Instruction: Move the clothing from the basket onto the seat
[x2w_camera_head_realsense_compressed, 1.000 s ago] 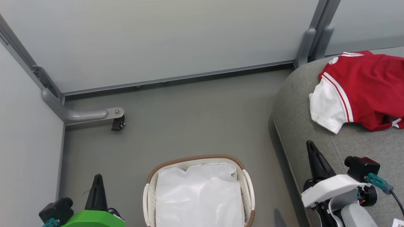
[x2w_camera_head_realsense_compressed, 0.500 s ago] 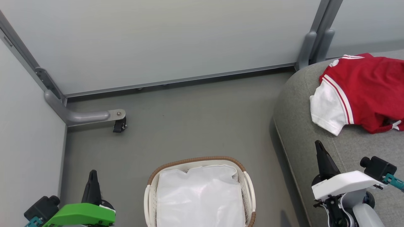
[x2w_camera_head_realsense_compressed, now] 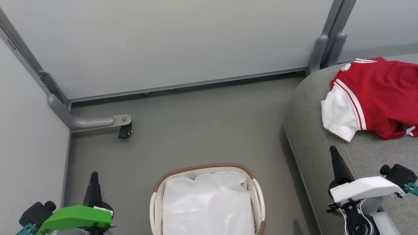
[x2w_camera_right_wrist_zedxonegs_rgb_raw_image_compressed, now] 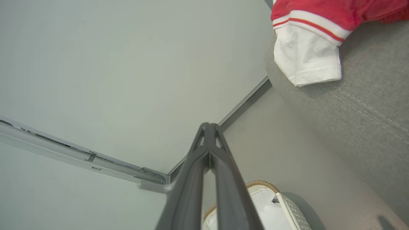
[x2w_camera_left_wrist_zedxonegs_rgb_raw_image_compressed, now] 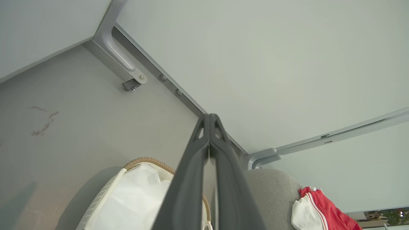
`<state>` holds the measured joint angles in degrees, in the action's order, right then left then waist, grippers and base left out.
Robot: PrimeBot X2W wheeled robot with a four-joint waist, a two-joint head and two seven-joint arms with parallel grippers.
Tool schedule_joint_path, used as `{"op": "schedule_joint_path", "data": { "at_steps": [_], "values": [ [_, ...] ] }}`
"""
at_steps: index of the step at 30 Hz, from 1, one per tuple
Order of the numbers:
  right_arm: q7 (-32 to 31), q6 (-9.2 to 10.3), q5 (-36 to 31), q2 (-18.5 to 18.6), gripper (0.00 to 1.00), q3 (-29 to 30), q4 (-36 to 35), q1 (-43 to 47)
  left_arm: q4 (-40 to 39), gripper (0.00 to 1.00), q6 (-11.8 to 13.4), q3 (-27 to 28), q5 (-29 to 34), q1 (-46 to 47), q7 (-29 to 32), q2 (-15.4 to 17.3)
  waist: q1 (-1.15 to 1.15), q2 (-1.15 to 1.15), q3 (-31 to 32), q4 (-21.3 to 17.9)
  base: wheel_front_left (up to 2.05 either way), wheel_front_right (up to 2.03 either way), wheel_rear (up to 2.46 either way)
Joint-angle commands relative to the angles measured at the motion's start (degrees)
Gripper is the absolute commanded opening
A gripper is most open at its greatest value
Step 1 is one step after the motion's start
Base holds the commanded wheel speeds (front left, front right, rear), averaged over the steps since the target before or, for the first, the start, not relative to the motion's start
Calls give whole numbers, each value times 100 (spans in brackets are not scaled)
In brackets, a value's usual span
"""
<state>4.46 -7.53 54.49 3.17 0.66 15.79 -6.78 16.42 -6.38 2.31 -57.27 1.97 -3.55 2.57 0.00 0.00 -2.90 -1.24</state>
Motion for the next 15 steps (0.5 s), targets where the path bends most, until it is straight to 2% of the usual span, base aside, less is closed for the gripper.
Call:
{"op": "schedule_joint_path", "data": {
  "at_steps": [1,15],
  "values": [
    [-43,3,199,46,0,35,-81,-4,-86,0,-28,52,-185,142,49,27,0,0,6,3,0,0,0],
    [-292,4,1145,54,0,150,-114,19,-126,0,-53,148,-1038,224,302,32,0,0,59,27,0,0,0]
  ]
}}
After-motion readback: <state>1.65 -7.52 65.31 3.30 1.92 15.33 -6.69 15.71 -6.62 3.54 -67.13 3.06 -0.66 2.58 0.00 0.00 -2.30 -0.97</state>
